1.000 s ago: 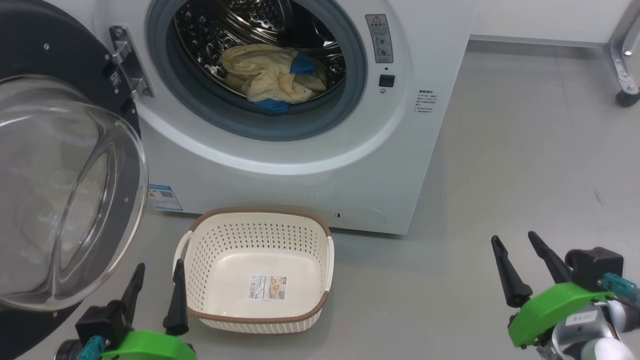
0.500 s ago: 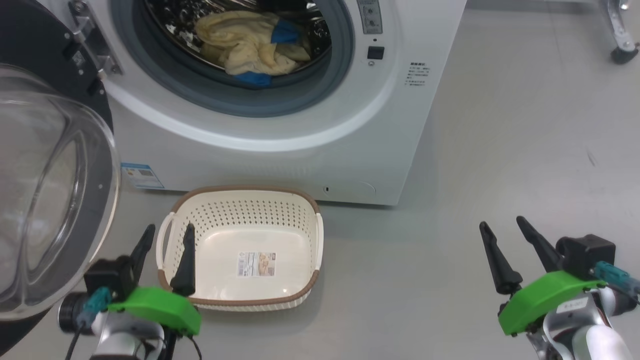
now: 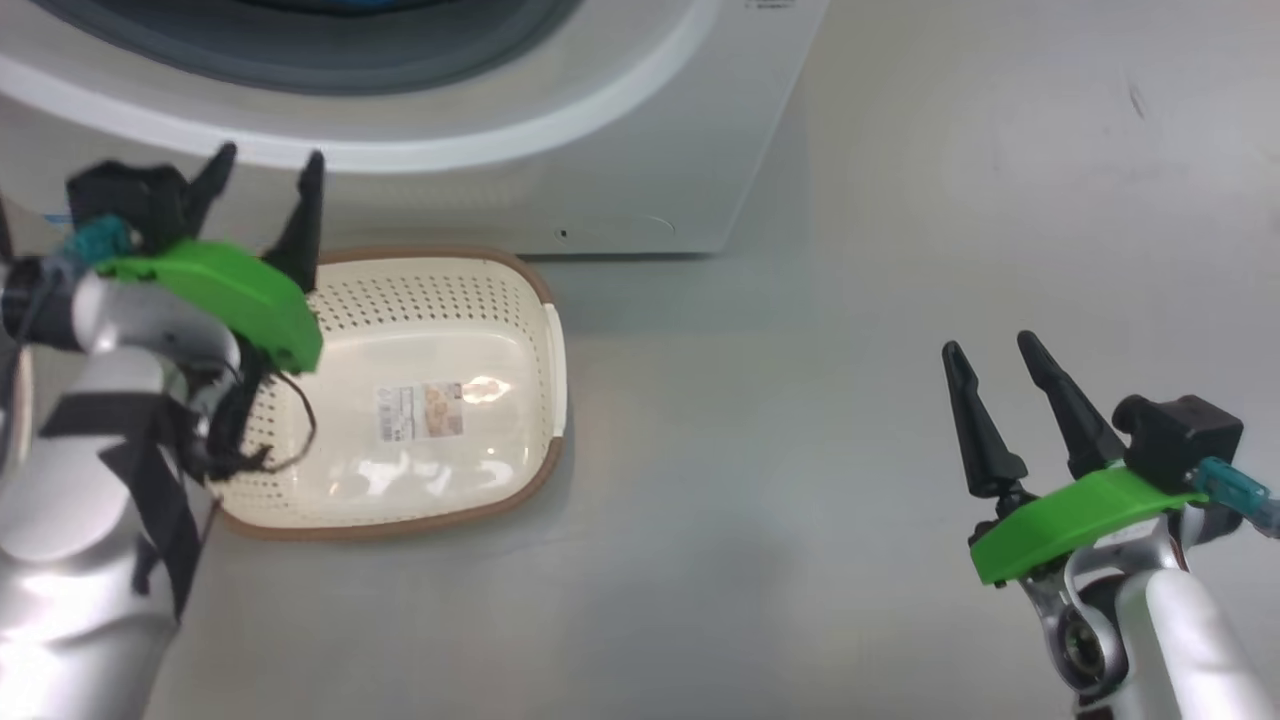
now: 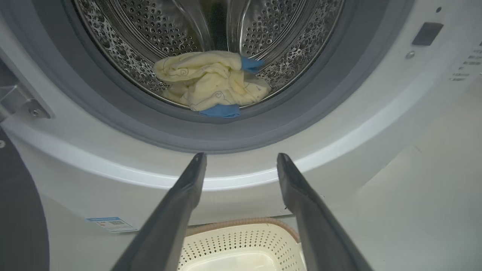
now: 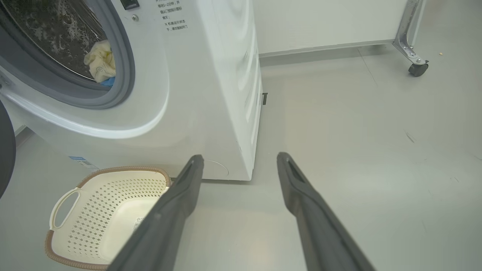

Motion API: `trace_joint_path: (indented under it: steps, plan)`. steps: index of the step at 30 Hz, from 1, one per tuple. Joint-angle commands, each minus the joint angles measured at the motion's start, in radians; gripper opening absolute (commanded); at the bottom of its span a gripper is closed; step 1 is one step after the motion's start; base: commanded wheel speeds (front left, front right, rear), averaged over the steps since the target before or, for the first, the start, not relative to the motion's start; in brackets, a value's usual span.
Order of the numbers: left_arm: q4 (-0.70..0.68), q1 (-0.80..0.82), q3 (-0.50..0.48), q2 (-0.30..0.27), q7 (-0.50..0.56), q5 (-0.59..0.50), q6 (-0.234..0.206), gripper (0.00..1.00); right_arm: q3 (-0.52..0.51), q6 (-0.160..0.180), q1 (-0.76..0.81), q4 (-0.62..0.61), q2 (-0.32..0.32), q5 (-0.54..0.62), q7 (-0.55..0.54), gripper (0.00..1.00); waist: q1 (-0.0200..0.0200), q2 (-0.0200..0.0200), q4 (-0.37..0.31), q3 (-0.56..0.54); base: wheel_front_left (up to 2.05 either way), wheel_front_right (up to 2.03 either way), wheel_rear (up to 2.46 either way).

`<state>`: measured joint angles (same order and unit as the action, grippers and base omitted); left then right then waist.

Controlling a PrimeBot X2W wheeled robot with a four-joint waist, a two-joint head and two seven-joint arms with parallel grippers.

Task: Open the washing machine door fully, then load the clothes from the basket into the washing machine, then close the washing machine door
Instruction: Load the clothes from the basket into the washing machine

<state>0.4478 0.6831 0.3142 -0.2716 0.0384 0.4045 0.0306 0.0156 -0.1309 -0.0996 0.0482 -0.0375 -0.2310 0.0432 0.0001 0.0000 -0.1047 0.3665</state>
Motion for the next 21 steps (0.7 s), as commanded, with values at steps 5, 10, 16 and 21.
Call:
trace_joint_path:
  steps: [5, 10, 16, 21]
  plan:
    - [0.075, 0.225, -0.041, -0.104, 0.077, -0.024, 0.030, 1.00, 0.073, 0.000, -0.065, 0.026, -0.013, -0.055, 0.075, 1.00, -0.0001, 0.0000, -0.139, 0.161, 0.00, 0.00, 0.00]
    - [0.157, 0.382, -0.039, -0.166, 0.137, -0.047, 0.045, 1.00, 0.128, 0.000, -0.100, 0.087, -0.013, -0.103, 0.139, 1.00, -0.0001, 0.0000, -0.206, 0.238, 0.00, 0.00, 0.00]
    - [0.264, 0.527, -0.052, -0.237, 0.159, -0.067, 0.040, 1.00, 0.188, 0.000, -0.117, 0.157, -0.013, -0.155, 0.192, 1.00, -0.0001, 0.0000, -0.273, 0.289, 0.00, 0.00, 0.00]
    - [0.316, 0.600, -0.045, -0.277, 0.130, -0.102, 0.020, 1.00, 0.220, 0.000, -0.119, 0.178, -0.013, -0.169, 0.207, 1.00, -0.0001, 0.0000, -0.307, 0.305, 0.00, 0.00, 0.00]
